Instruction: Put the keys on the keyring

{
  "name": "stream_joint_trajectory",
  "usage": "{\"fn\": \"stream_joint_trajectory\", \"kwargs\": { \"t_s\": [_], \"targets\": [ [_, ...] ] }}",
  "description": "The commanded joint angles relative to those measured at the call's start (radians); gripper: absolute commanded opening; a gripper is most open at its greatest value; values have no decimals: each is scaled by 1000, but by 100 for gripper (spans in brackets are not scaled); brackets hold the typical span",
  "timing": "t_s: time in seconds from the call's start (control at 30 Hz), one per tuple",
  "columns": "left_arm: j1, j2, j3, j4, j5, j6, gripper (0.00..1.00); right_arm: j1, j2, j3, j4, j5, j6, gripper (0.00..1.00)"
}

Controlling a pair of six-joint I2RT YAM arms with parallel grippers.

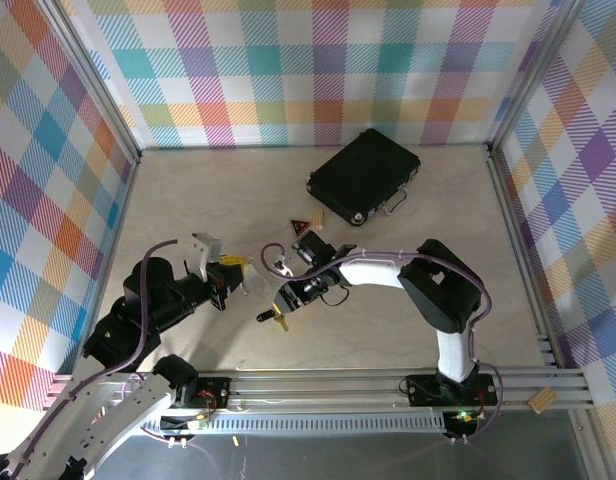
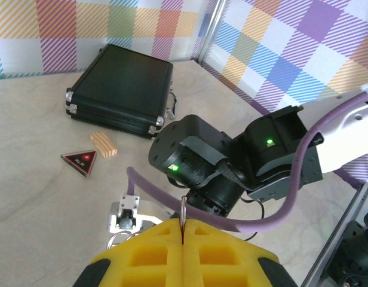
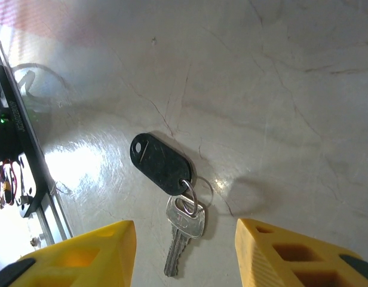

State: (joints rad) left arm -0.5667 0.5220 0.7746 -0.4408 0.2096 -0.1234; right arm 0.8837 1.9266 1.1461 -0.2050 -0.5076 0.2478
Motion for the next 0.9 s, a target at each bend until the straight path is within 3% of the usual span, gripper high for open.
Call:
{"fn": "stream_joint_trajectory", "kwargs": {
  "t_s": [0.0, 0.23, 0.87],
  "targets": [
    [11, -19, -17, 62, 30, -7, 0, -4, 25, 38, -57, -48, -24, 45],
    [13, -80, -59, 144, 86, -30, 0, 2, 56, 53, -63, -59, -21, 42],
    [12, -91, -61, 143, 87, -34, 0, 27, 114, 109, -63, -81, -23, 33]
  ]
}}
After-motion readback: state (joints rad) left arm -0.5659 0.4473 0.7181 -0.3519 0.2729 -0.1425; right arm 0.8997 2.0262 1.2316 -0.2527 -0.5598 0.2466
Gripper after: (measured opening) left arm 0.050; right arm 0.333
